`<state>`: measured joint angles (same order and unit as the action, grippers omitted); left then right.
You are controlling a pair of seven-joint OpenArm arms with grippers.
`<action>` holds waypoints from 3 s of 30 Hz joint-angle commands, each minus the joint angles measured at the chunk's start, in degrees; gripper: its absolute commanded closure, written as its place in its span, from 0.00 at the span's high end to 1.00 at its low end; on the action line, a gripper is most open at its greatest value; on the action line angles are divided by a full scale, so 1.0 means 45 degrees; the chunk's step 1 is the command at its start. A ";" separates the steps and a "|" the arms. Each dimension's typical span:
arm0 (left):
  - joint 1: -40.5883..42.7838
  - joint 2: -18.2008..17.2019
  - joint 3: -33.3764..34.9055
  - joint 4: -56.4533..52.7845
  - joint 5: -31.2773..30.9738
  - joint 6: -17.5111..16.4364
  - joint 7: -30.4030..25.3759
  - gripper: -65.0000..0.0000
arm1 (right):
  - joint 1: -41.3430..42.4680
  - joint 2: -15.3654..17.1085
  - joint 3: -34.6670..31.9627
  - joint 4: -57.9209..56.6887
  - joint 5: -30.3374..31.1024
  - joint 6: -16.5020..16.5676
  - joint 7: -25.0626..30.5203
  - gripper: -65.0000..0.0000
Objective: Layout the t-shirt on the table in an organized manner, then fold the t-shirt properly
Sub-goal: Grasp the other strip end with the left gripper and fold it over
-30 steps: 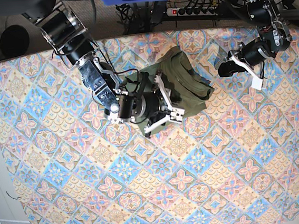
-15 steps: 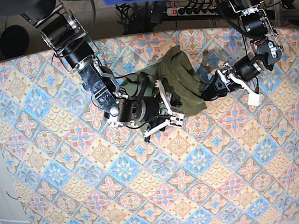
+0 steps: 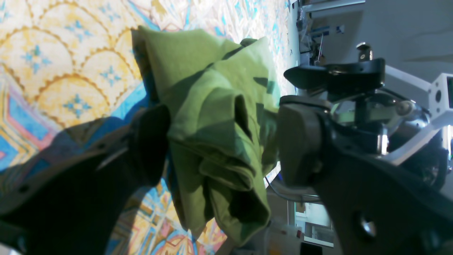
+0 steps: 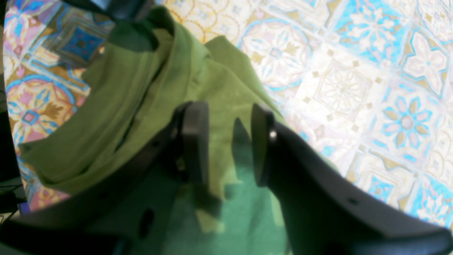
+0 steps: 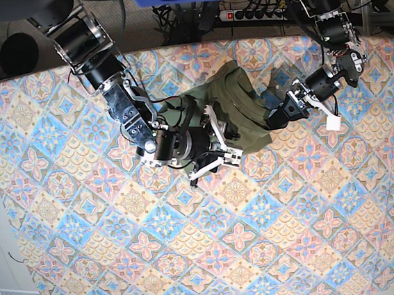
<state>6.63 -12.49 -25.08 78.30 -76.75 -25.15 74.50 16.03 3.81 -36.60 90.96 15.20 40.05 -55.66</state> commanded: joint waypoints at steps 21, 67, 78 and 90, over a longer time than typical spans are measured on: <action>-0.2050 0.0558 -0.0043 -0.0394 0.0499 -0.0029 -0.0096 0.00 | 0.0335 -0.0095 0.0094 0.0251 0.0168 -0.0012 0.0286 0.30; 0.1466 0.0676 0.0035 0.6150 0.1105 -0.0048 0.0939 0.22 | -0.1170 0.1995 0.2595 0.1990 0.0187 -0.0012 0.0149 0.14; 0.0587 0.2317 0.3083 0.5095 0.3996 -0.0048 0.0841 0.00 | -0.1170 0.1995 0.2575 0.0642 0.0187 -0.0012 0.0168 0.11; 0.0274 -0.0770 0.5857 0.2829 0.5070 -0.0048 -0.0643 0.00 | -0.1209 0.1995 0.2556 0.0368 0.0187 -0.0012 0.0168 0.11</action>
<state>8.56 -15.73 1.43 90.08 -52.69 -25.15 72.44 9.52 12.45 -25.39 91.96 15.73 40.14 -55.46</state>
